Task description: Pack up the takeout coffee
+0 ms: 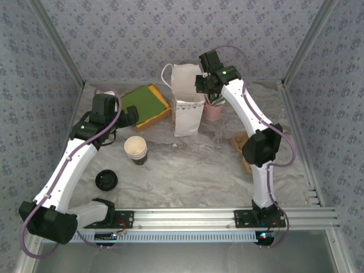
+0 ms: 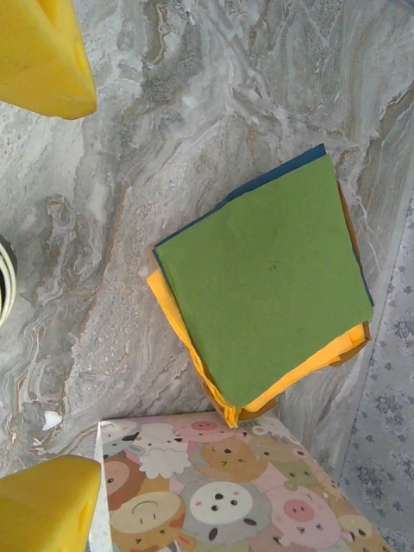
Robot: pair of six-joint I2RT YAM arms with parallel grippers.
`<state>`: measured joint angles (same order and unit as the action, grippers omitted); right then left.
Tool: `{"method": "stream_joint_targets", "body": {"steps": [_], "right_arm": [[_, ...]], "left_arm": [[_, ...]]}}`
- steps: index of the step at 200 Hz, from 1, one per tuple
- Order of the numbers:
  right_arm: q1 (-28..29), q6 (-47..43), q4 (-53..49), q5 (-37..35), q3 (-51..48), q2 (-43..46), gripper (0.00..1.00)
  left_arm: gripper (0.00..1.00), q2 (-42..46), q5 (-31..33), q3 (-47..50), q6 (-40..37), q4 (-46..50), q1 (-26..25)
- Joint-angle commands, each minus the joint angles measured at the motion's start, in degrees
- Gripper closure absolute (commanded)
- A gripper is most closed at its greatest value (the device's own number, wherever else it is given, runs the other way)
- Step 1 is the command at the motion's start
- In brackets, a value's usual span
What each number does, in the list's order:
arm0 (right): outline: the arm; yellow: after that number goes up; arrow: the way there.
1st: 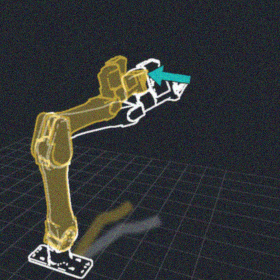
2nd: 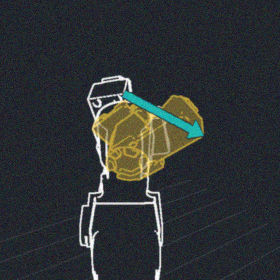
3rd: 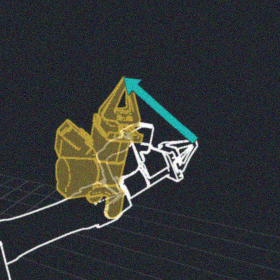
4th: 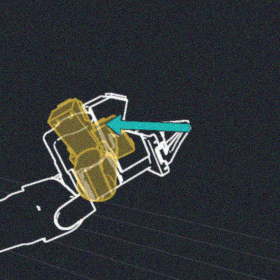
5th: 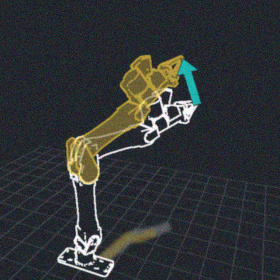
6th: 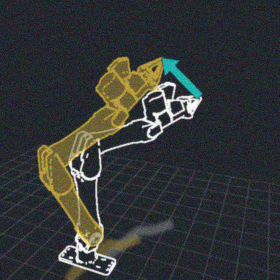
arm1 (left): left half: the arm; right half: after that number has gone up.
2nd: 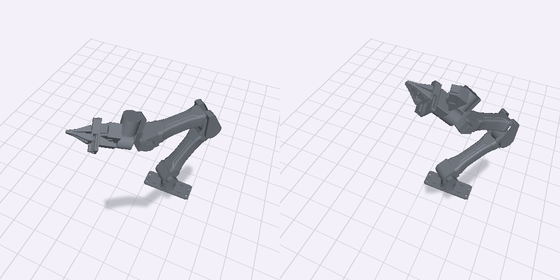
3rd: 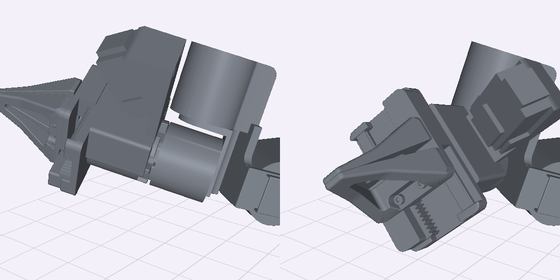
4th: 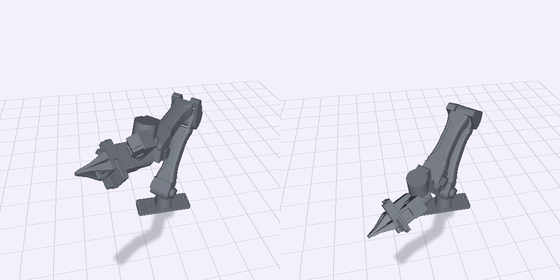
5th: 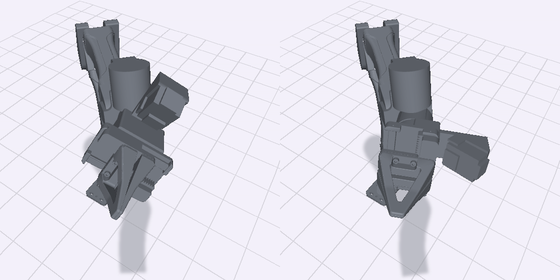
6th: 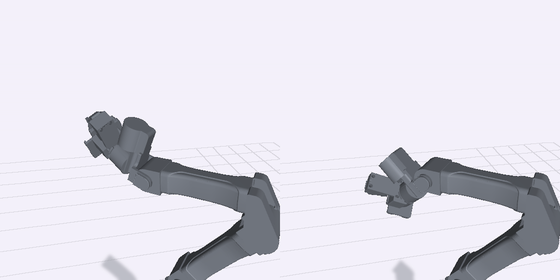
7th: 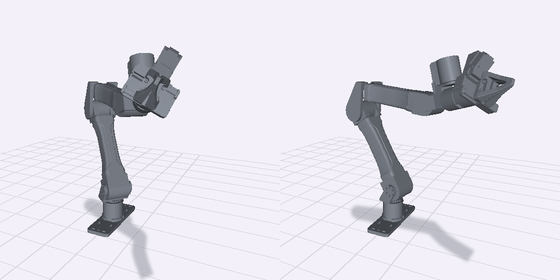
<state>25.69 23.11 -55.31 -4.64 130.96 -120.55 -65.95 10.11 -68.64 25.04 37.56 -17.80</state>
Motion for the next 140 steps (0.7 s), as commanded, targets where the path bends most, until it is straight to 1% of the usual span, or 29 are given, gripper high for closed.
{"method": "stream_joint_targets", "body": {"steps": [1,10,27,42,50,61,69,80,112,126,140], "right_arm": [[0.04,-1.32,-2.7,1.05,2.86,-0.07,0.7],[0.07,-1.15,-2.79,1.38,2.9,0.54,0.64],[0.34,-0.97,-3.07,1.74,2.83,2.08,0.37],[0.84,-1.04,-3.85,1.38,2.49,3.57,0.33],[1.23,-1.14,-4.1,0.82,1.88,4.68,0.27],[1.76,-1.14,-4.09,0.27,0.68,6.56,0.14],[2.04,-1.14,-3.87,-0.11,-0.6,8.01,0.01],[2.39,-0.9,-3.21,-0.36,-2.44,10.38,0.0],[3.72,-1.04,-2.47,-0.86,-5.99,15.75,0.0],[4.79,-1.29,-2.02,-2.14,-8.34,18.41,0.0],[5.75,-0.75,-2.0,-2.59,-10.81,20.72,0.0]], "left_arm": [[0.0,-0.14,0.89,-2.01,-0.6,0.84,-0.56],[0.0,-0.1,0.96,-2.0,-0.61,0.85,-0.6],[0.0,-0.12,0.9,-2.11,-0.52,0.98,-0.59],[0.0,-0.05,0.73,-2.11,-0.44,1.0,-0.61],[0.0,-0.05,0.63,-2.11,-0.3,0.94,-0.63],[0.0,0.0,0.35,-2.02,-0.08,1.01,-0.61],[0.0,-0.05,-0.04,-2.07,-0.01,0.96,-0.65],[0.0,-0.16,-0.23,-2.11,0.31,0.98,-0.65],[0.0,-1.23,-0.92,-3.99,1.39,6.78,-0.79],[0.0,-1.16,-0.47,-4.69,2.71,9.88,-0.74],[0.03,-0.94,-0.7,-5.25,5.04,13.65,-0.91]]}}
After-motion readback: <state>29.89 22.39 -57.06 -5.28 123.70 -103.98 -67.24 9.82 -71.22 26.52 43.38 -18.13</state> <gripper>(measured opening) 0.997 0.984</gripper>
